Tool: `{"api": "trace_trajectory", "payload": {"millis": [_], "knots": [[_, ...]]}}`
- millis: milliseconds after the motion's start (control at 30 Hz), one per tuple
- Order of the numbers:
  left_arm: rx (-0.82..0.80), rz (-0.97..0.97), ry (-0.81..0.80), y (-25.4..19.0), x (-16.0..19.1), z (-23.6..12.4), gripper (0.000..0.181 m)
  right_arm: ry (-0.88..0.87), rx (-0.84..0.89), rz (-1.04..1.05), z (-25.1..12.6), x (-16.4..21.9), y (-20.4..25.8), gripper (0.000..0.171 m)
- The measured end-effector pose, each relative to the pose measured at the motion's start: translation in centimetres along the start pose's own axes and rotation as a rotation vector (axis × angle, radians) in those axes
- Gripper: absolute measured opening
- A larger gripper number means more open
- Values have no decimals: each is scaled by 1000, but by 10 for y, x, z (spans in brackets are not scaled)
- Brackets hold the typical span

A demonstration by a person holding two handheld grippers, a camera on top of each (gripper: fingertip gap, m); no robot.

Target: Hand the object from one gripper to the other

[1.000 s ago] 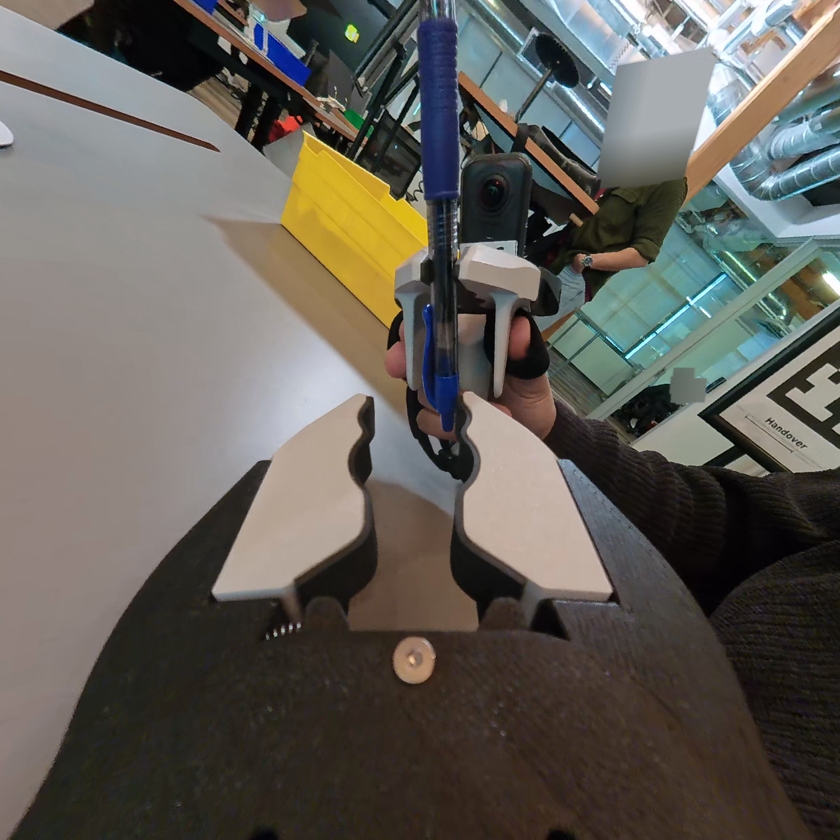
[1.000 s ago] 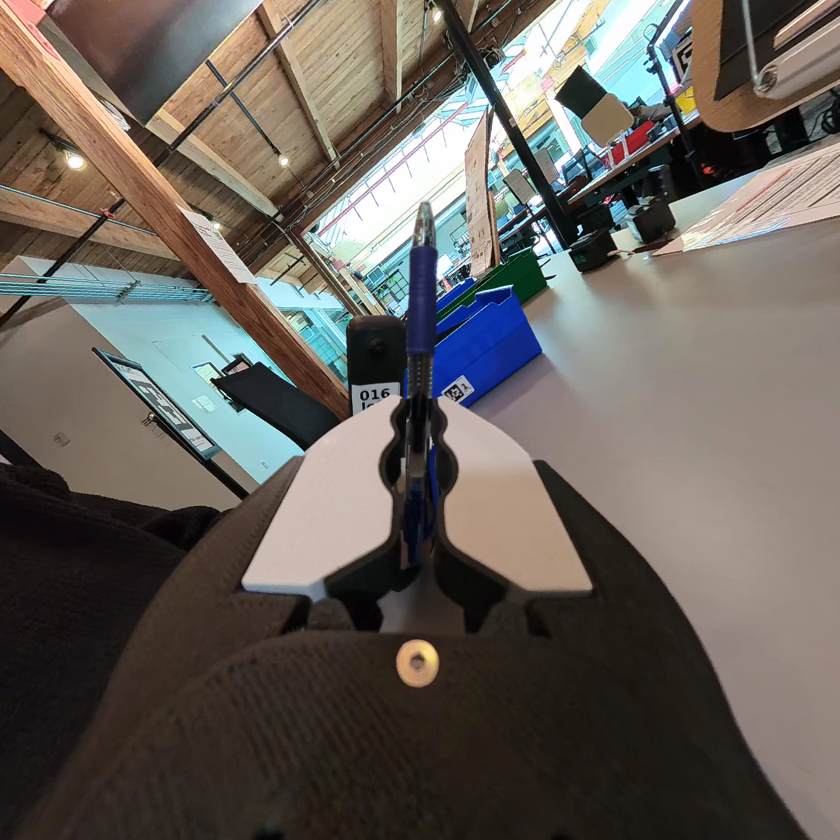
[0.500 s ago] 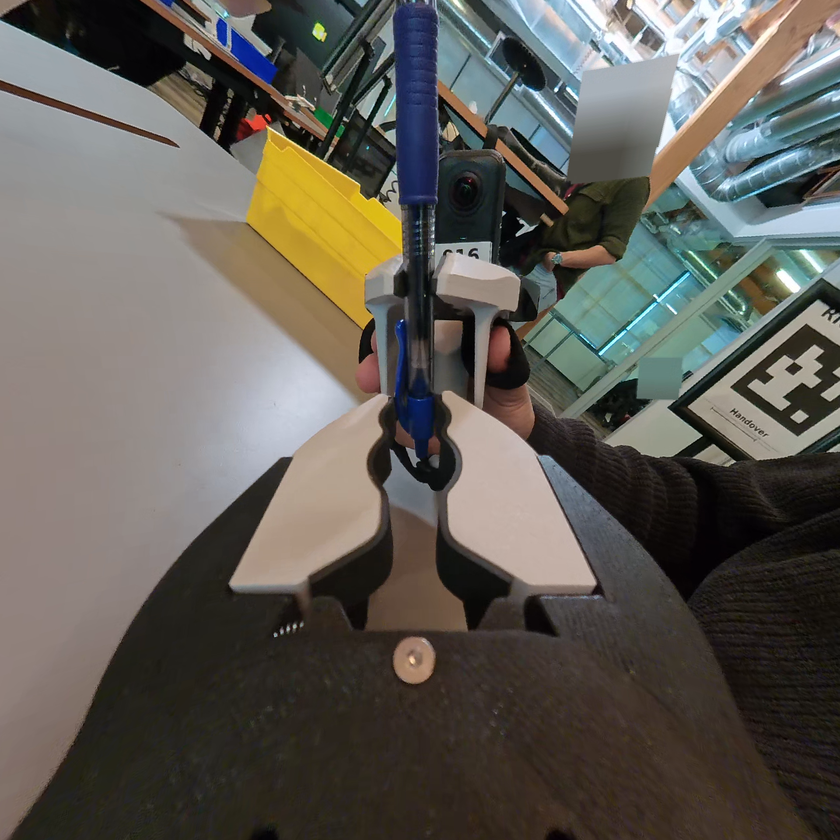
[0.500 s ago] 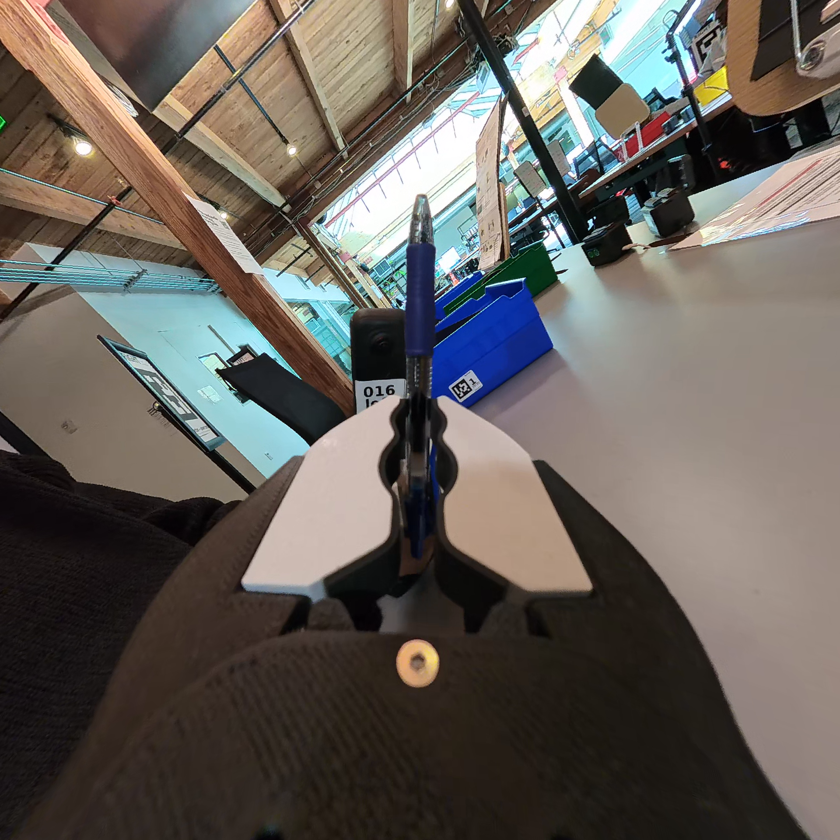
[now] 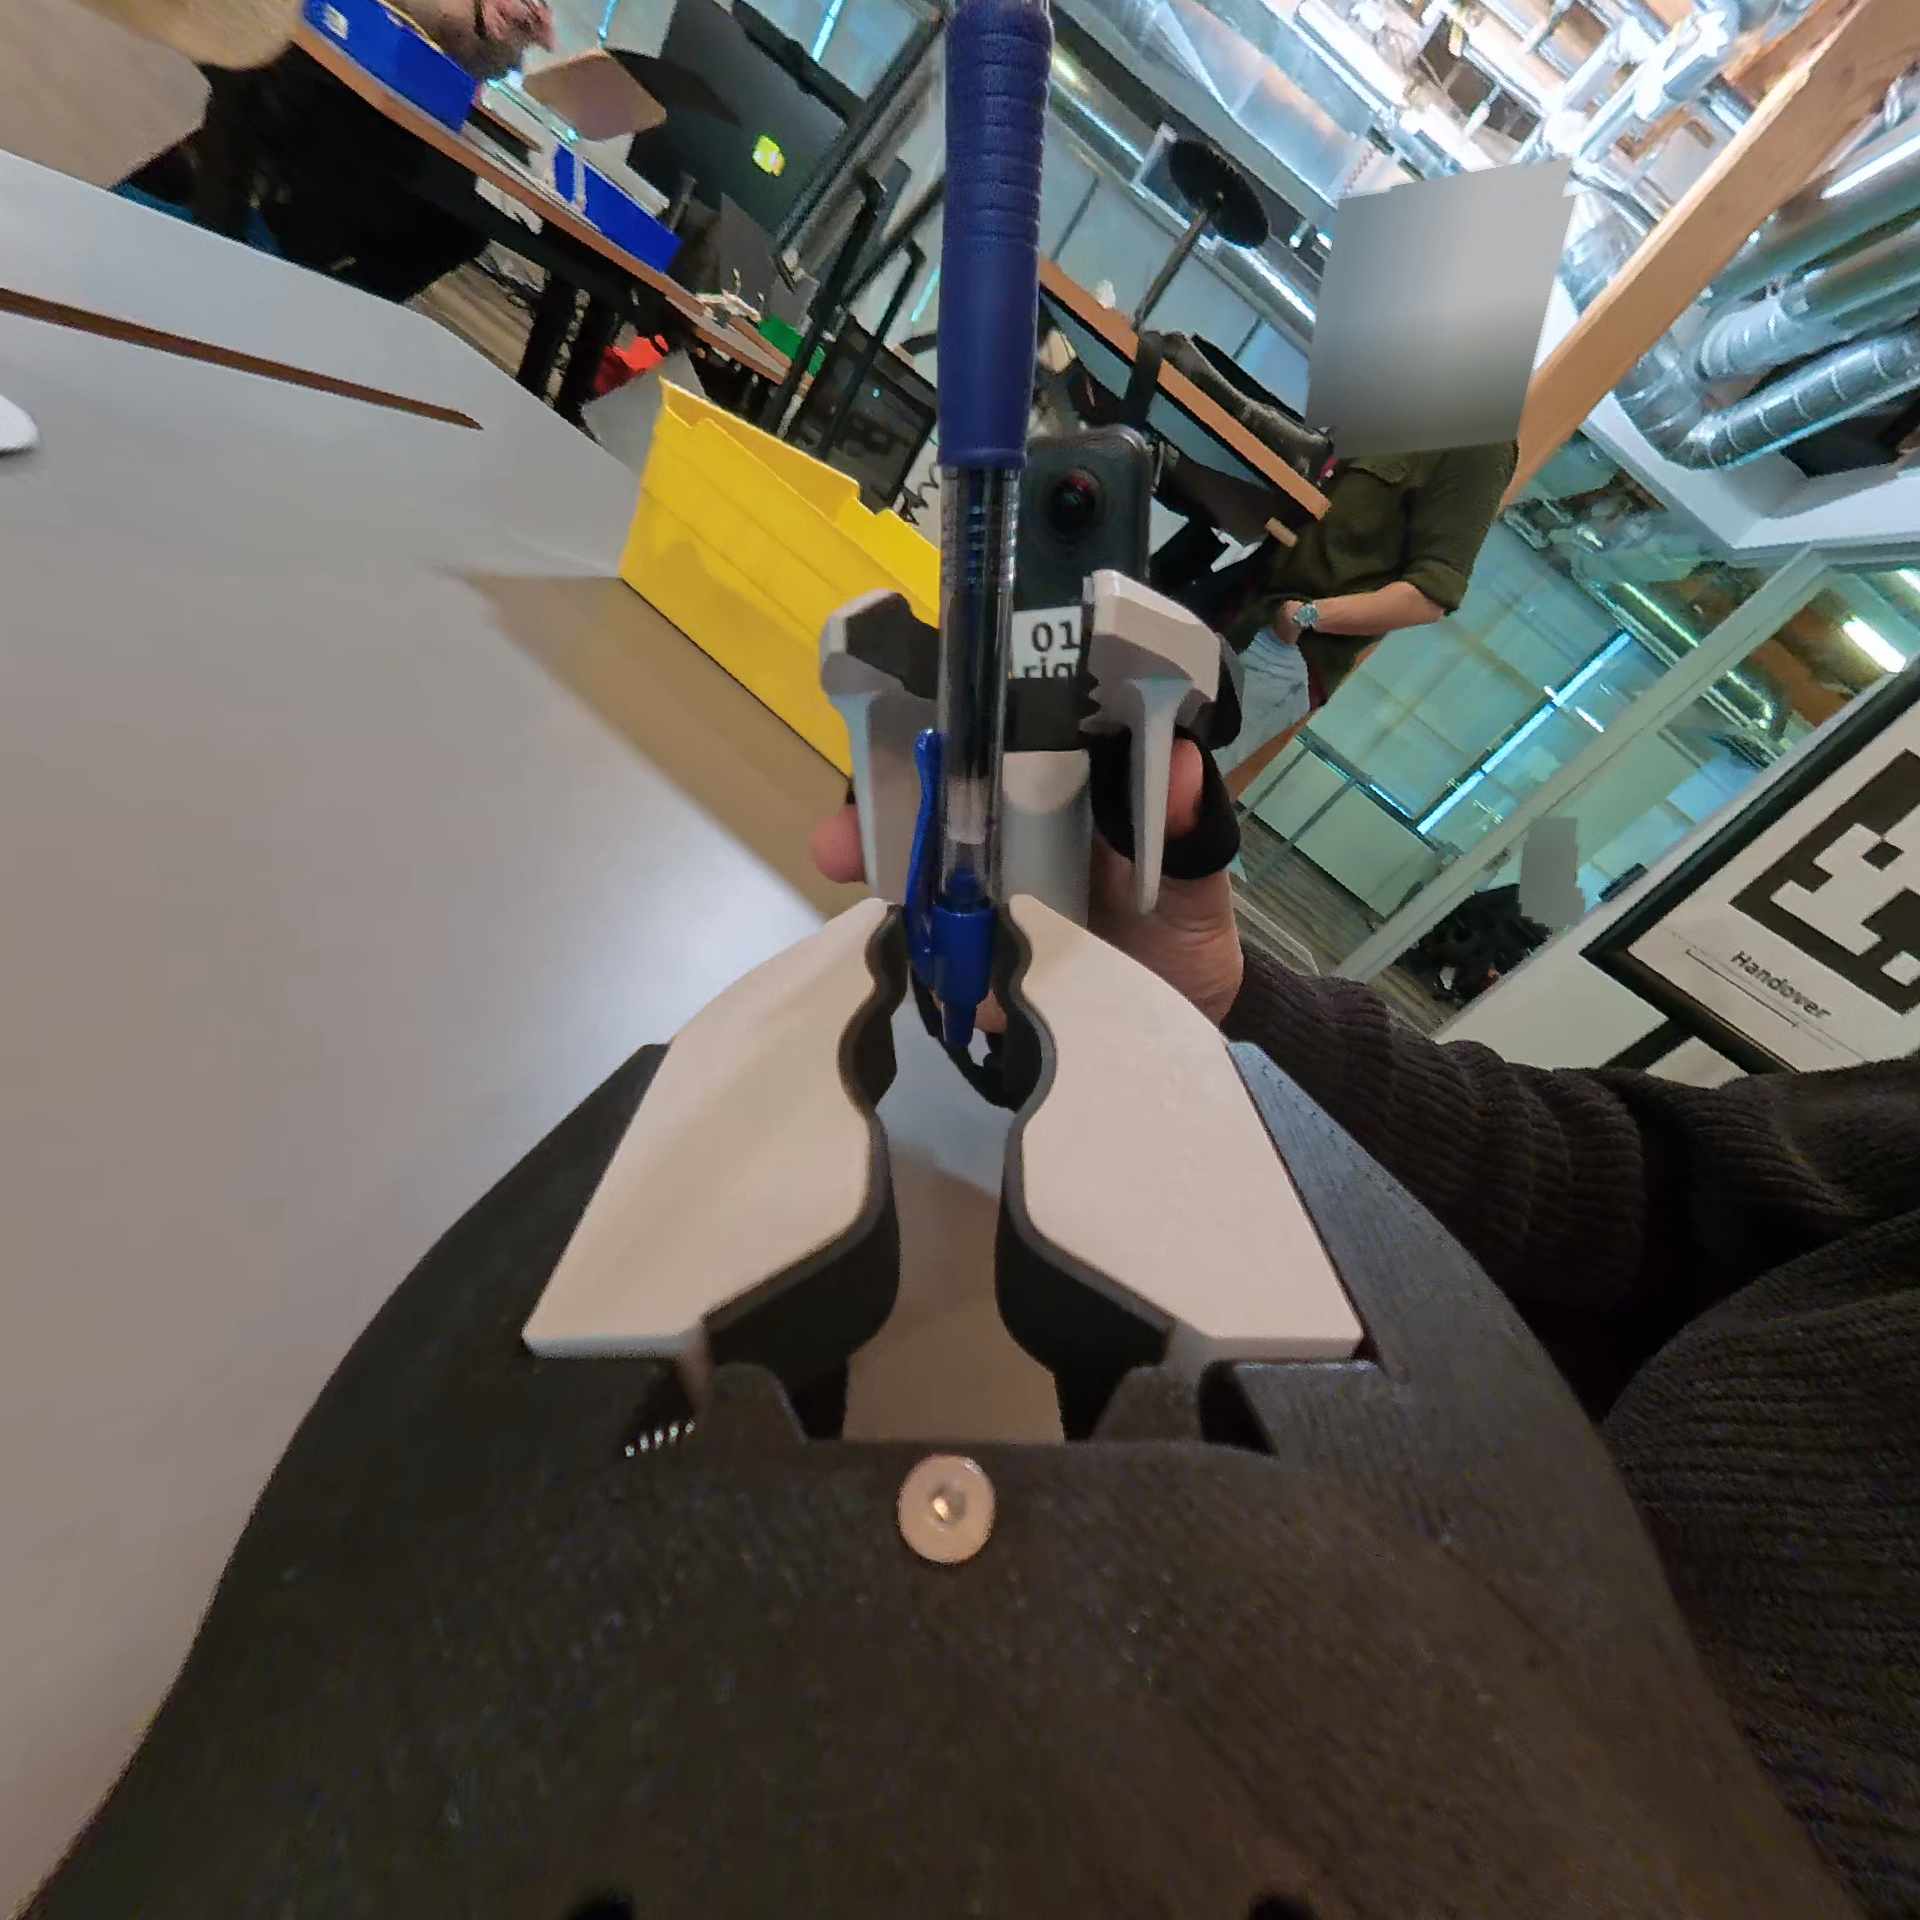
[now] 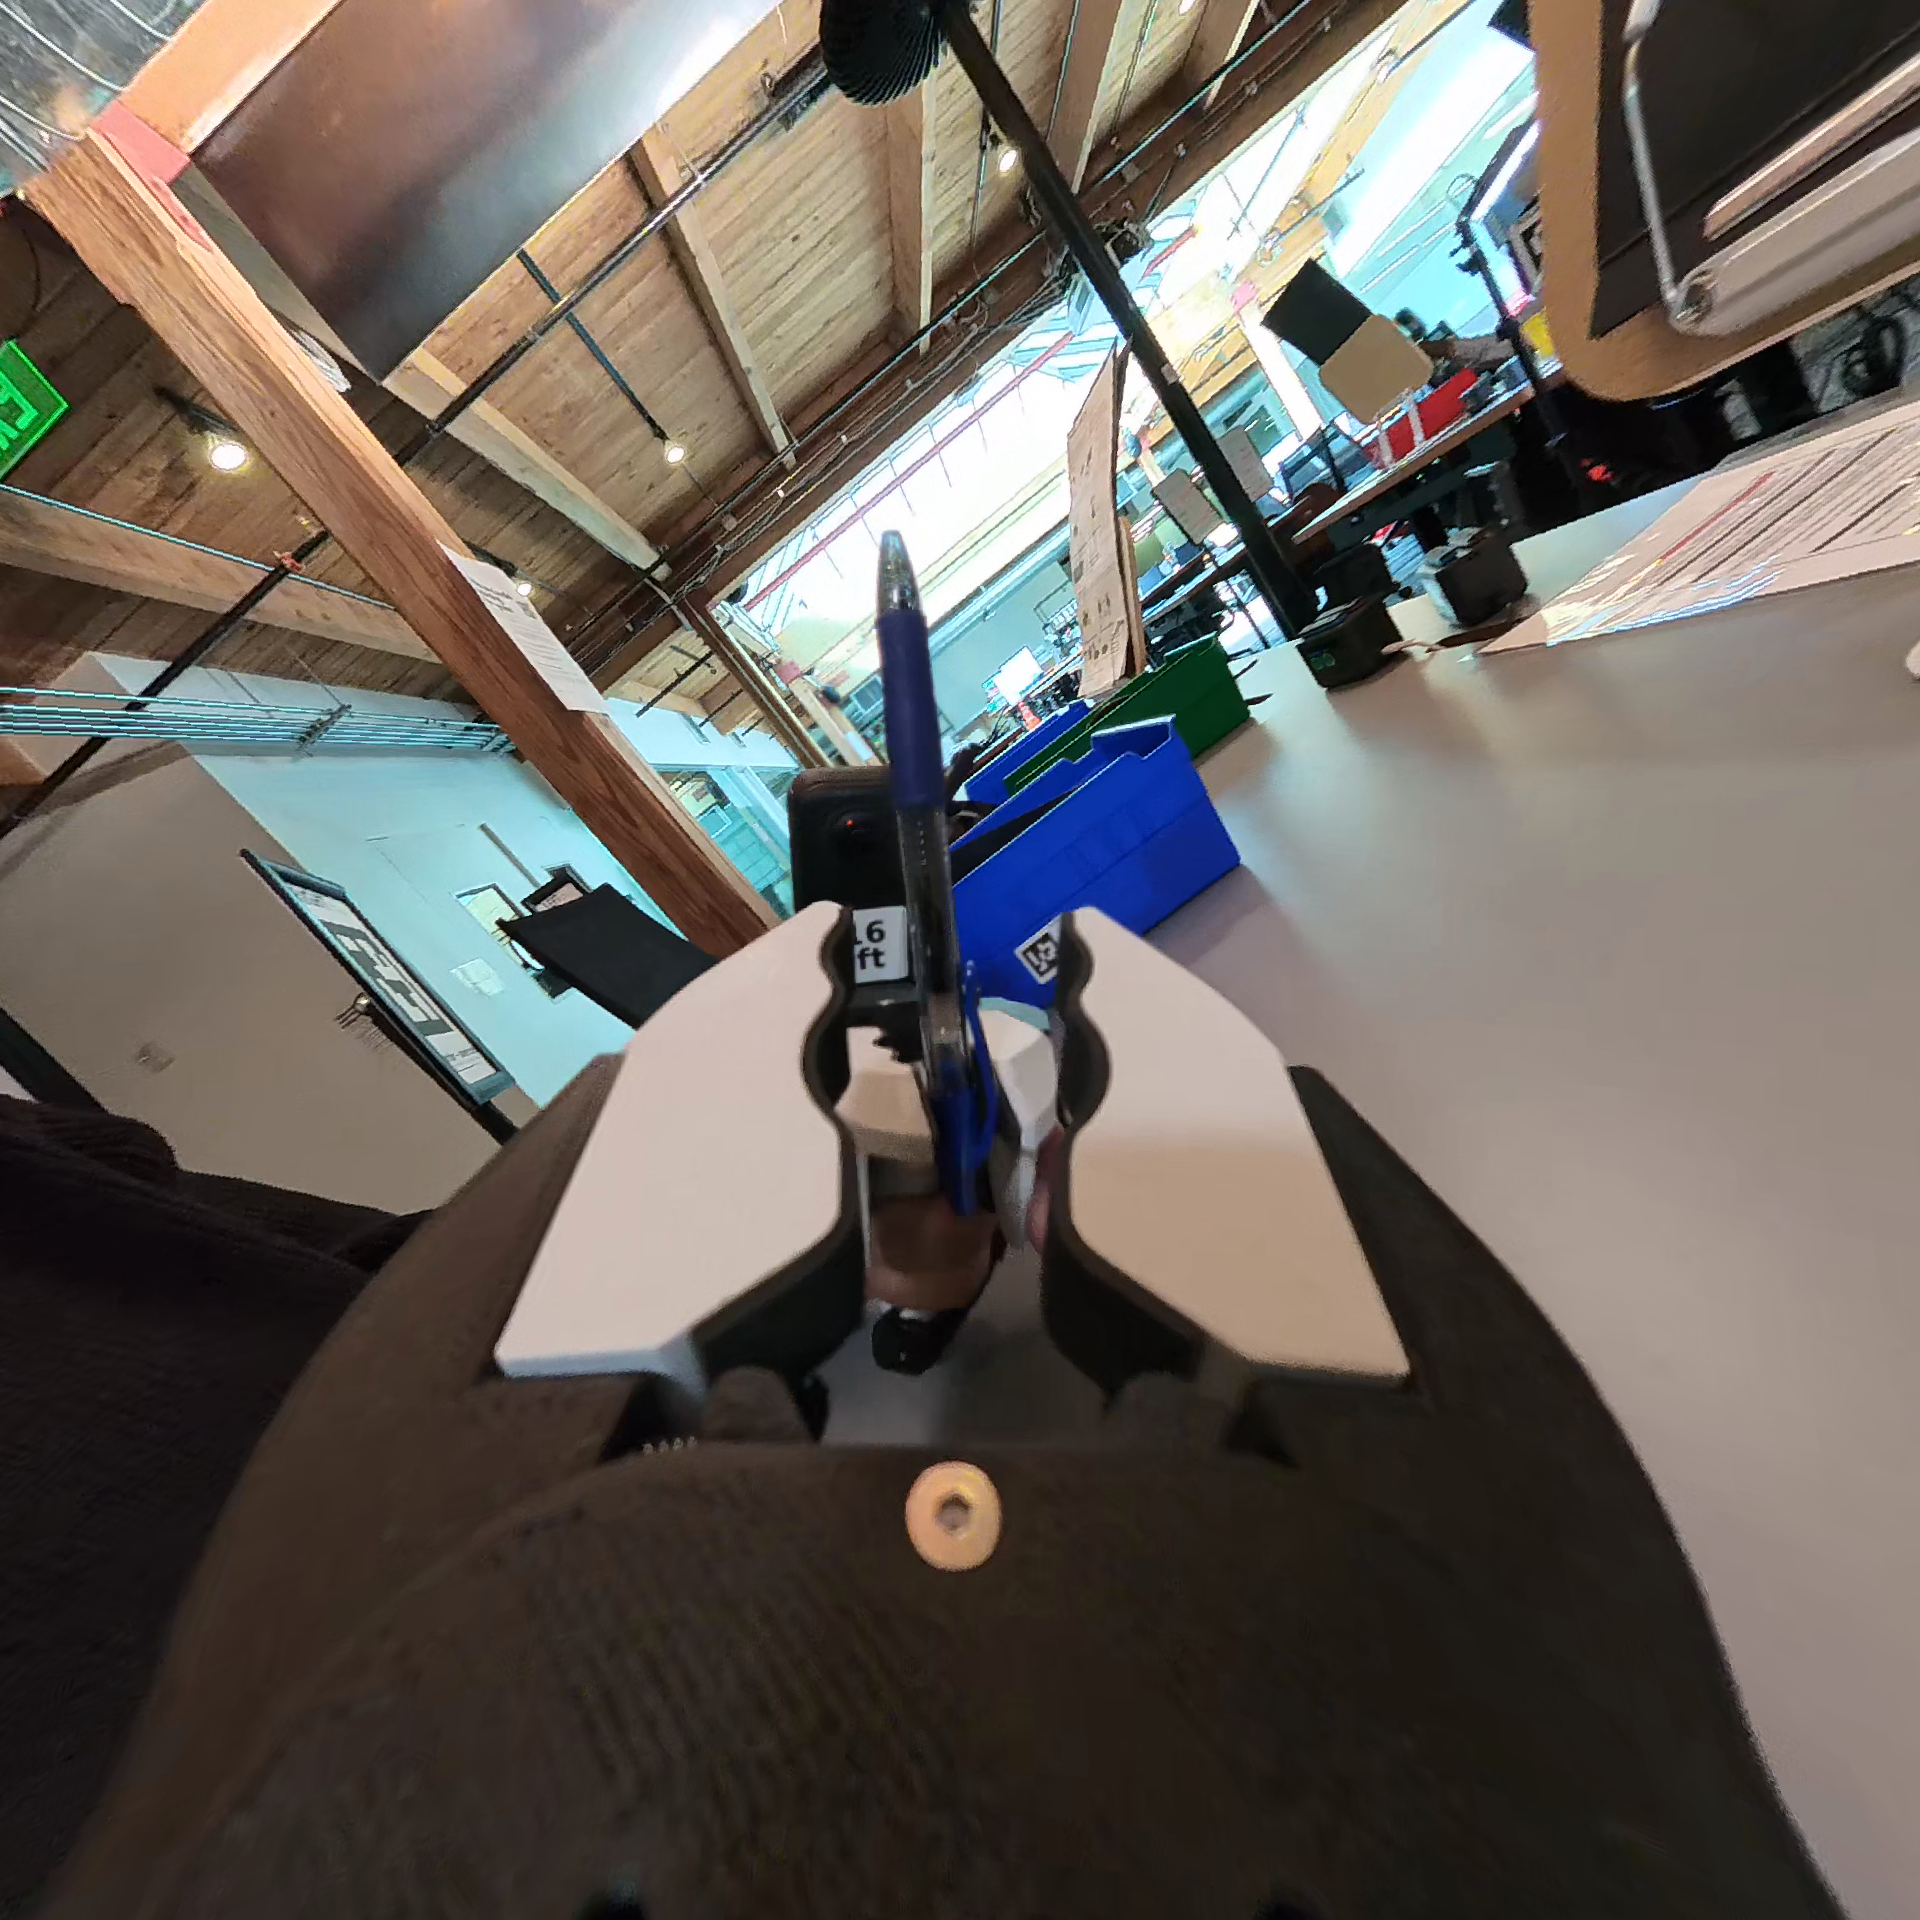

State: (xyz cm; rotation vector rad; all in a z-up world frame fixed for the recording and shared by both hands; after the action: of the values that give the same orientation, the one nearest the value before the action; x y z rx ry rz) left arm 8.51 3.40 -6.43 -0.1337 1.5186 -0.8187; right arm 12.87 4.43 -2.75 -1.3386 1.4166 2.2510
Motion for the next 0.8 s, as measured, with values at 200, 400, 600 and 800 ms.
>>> {"api": "trace_trajectory", "payload": {"millis": [200,400,600,800], "knots": [[-75,-37,-90,18,-20,-27,15,3,62,-82,-5,-4,-5,38],[-94,-125,-106,30,-22,-38,16,38,130,-290,-1,1,-2,45],[-2,-248,-71,26,-12,-33,16,41,212,-714,-2,3,3,50],[161,-349,81,7,10,-19,17,74,238,-844,-5,5,-4,60]]}}
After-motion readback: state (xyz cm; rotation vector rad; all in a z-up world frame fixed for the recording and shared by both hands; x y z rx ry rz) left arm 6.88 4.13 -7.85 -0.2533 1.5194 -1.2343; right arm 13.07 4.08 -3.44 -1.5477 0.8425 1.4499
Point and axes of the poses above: each gripper's, where its closed fingertips meet, z out along the fingers, x out of its underside, y = z × x across the jaws, the point moved 2 cm from there along -z, back along the fingers, and after that the axes turned 9 degrees about x, right-handed, at the moved point
